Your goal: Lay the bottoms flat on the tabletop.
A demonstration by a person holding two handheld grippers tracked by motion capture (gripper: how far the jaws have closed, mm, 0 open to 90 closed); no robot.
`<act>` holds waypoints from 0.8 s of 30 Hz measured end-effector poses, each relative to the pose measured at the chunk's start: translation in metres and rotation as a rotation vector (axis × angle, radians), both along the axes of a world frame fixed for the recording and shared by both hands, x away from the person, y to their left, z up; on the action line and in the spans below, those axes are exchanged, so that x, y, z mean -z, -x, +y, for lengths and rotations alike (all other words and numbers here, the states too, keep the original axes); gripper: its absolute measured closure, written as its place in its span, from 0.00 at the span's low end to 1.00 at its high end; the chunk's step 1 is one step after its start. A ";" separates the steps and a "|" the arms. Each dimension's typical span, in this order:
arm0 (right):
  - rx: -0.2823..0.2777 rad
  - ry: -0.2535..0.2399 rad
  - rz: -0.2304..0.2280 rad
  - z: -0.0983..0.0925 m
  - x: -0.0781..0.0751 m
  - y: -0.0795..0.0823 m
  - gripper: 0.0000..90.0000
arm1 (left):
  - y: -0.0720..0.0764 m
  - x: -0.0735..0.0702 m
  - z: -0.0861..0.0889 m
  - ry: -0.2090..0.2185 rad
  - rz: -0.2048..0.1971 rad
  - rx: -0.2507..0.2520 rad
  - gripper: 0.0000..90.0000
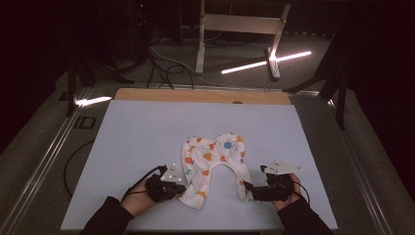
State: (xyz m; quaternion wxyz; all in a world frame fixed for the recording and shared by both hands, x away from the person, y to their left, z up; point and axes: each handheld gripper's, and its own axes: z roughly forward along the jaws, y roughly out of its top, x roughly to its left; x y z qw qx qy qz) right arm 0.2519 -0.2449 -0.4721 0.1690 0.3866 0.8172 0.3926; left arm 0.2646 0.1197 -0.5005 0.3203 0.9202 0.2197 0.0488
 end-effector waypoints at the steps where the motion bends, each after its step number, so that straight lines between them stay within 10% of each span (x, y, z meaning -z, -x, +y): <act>1: 0.002 -0.007 -0.006 -0.001 0.000 0.000 0.17 | 0.002 -0.002 0.002 -0.007 -0.012 -0.003 0.99; 18: 0.027 -0.002 -0.030 -0.001 -0.001 0.000 0.17 | 0.050 -0.019 0.031 -0.055 -0.067 -0.144 0.97; 24: 0.021 -0.004 -0.031 -0.001 -0.001 0.000 0.17 | 0.055 -0.010 0.044 -0.073 -0.016 -0.160 0.58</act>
